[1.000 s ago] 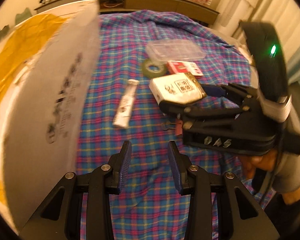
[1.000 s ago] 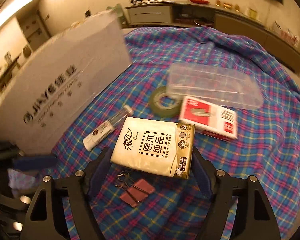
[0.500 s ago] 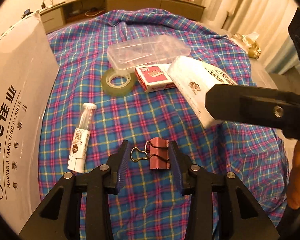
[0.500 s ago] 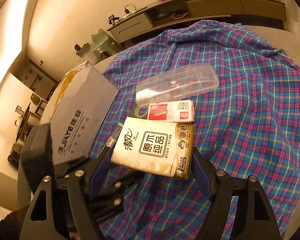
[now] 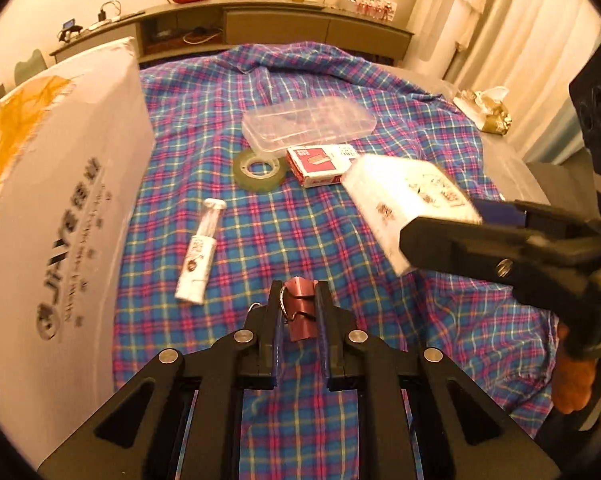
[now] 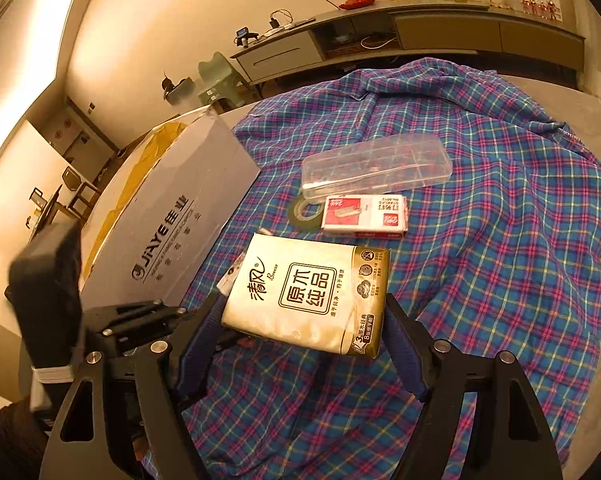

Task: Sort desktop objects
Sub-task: 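Lift and carry the pink clip and tissue pack over the cardboard box with both tools, then open both tools to drop the pink clip and tissue pack into the box, then move both open tools back over the items on the shirt, then grasp the white glue tube with the left tool while the right tool grasps the red staple box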

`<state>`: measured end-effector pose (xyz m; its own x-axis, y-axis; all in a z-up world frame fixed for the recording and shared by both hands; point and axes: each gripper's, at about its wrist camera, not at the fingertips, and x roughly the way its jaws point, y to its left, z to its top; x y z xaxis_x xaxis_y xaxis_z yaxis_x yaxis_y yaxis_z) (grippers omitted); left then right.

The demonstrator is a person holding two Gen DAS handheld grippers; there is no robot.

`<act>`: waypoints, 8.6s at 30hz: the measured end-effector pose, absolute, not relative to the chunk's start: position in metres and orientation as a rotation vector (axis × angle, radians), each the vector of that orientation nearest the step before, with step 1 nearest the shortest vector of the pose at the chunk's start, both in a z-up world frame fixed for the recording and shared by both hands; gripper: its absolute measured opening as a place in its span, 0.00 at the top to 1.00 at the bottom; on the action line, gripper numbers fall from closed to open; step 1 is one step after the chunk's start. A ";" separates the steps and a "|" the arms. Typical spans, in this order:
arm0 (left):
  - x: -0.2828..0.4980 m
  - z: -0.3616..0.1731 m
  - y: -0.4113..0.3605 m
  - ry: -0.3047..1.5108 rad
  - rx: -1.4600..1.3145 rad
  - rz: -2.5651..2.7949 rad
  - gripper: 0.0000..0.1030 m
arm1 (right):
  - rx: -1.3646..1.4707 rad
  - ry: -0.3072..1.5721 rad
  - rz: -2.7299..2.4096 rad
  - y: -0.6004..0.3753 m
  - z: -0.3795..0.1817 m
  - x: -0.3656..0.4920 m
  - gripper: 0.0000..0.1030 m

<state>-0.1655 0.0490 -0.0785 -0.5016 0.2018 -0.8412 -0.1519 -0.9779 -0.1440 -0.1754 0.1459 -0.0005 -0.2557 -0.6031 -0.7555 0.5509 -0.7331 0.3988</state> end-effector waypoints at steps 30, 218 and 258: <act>-0.084 0.019 -0.022 -0.133 -1.250 2.729 0.86 | 1.098 0.188 -2.084 0.103 0.035 -0.072 0.25; -0.057 0.036 -0.009 0.042 -1.341 2.703 0.65 | 0.866 0.410 -2.097 0.060 0.090 -0.088 0.23; -0.208 -0.110 0.014 -0.037 -1.591 2.654 0.61 | 1.127 0.539 -2.048 0.086 -0.067 -0.249 0.30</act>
<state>-0.2085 0.0139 -0.1105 -0.4703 0.0527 -0.8810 -0.0283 -0.9986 -0.0446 -0.2490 0.0856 -0.0672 -0.3531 -0.3939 -0.8486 0.7608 -0.6488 -0.0154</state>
